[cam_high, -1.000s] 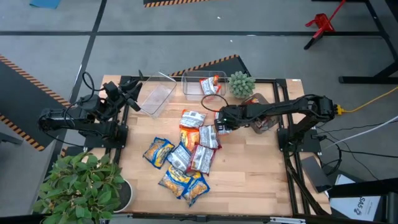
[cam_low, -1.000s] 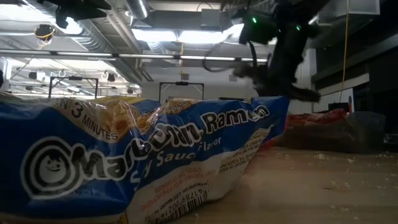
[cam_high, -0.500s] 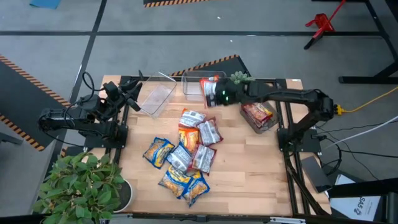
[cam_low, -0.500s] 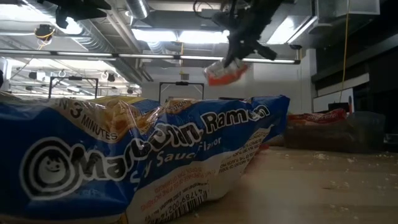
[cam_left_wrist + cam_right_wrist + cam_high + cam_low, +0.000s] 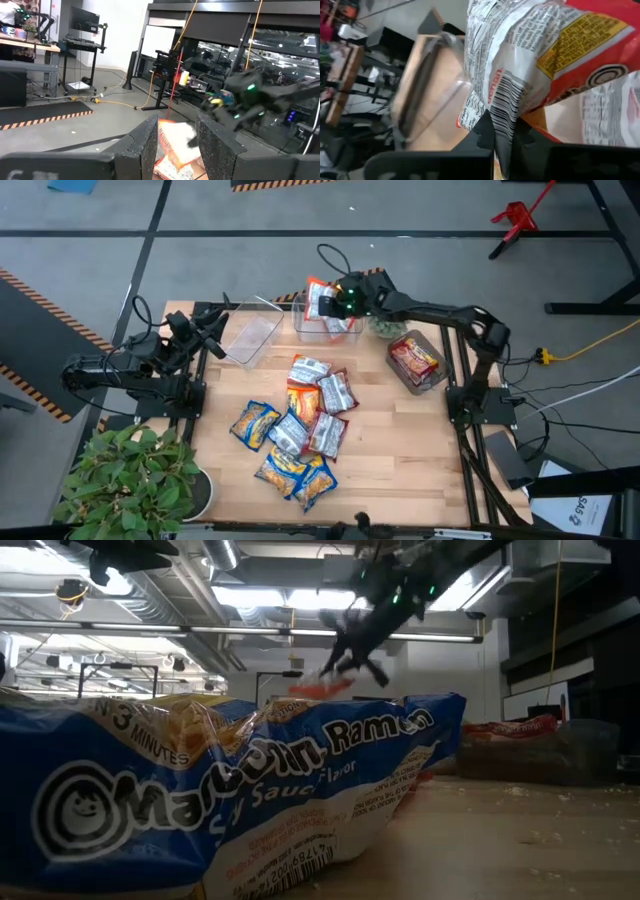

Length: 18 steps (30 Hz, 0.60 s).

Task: Sort Maruchan noodles
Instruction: Put the orange noodle pack into the right transparent bin

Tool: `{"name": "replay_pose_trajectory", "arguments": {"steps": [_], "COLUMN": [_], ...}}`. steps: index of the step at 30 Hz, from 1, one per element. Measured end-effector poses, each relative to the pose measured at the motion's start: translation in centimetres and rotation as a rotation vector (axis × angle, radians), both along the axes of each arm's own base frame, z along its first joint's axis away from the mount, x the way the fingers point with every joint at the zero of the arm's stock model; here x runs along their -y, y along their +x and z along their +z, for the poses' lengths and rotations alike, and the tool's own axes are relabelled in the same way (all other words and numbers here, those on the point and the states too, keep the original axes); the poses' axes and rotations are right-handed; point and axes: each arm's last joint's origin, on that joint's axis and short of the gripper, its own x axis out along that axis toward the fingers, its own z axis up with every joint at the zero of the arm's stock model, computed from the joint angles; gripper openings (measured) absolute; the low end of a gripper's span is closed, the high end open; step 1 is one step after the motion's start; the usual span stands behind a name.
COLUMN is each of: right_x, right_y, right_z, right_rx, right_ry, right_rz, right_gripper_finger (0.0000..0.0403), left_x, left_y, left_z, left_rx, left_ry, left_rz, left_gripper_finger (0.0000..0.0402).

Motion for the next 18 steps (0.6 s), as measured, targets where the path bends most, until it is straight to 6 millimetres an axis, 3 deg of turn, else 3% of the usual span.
{"name": "replay_pose_trajectory", "arguments": {"steps": [7,14,18], "right_x": [2.5,2.5,2.5], "right_y": [1.0,1.4,1.5], "right_z": [-4.2,-5.2,-5.2], "right_rx": [0.023,0.029,0.028], "right_ry": [0.073,0.115,0.106], "right_rz": [0.046,0.095,0.105], "right_gripper_finger": [0.0002,0.0005,0.0027], "left_x": [0.0,0.0,0.0], "left_y": [0.0,0.0,0.0], "left_z": [-0.1,-0.1,-0.1], "left_rx": [-0.006,-0.007,-0.007], "left_ry": [0.0,-0.001,-0.001], "left_rz": [0.0,0.003,0.004], "left_gripper_finger": [0.0127,0.0127,0.0127]}}
